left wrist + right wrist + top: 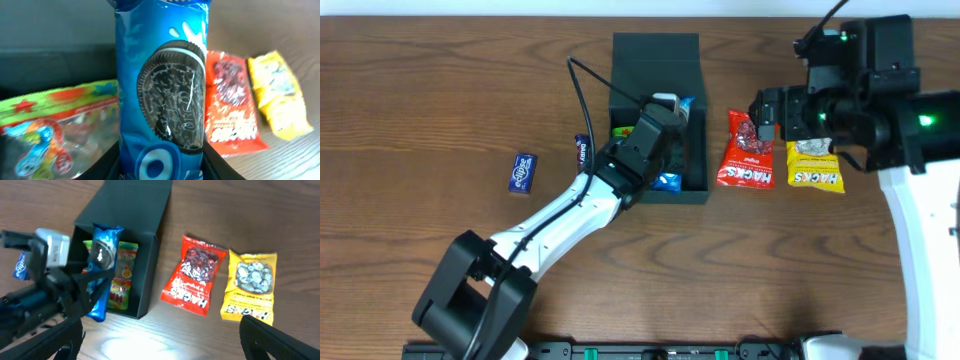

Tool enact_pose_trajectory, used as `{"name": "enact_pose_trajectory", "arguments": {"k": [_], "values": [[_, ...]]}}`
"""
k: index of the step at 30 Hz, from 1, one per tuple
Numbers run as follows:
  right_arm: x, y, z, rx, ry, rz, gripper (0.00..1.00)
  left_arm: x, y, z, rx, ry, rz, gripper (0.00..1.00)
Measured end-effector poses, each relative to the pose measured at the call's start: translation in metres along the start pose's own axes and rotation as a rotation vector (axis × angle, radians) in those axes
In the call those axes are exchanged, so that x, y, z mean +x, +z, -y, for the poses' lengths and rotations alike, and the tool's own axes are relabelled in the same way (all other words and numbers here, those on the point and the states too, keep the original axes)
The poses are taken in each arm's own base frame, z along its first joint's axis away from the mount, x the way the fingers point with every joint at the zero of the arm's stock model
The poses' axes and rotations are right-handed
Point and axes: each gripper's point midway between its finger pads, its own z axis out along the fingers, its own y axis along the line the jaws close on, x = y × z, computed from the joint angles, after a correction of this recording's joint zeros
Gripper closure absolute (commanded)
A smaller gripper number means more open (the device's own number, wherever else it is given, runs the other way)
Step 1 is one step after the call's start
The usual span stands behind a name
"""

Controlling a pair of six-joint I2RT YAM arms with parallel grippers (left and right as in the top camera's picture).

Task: Pack container
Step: 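Lower the Oreo pack into the box with left gripper and release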

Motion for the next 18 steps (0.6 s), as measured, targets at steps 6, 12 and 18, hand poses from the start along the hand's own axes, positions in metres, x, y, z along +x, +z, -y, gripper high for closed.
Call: {"name": "enact_pose_trajectory", "arguments": {"k": [6,12,18], "values": [[0.001,-0.008,-0.001,-0.001,-0.016,0.014,0.01,0.009,0.012,0.006,0.015,-0.067,-0.013,0.73],[0.002,-0.008,-0.001,-0.001,-0.021,0.010,0.01,0.021,0.022,0.013,0.029,-0.107,-0.033,0.73],[0.002,-0.008,-0.001,-0.001,-0.024,0.008,0.01,0.011,0.023,0.020,0.058,-0.125,0.005,0.72]]}}
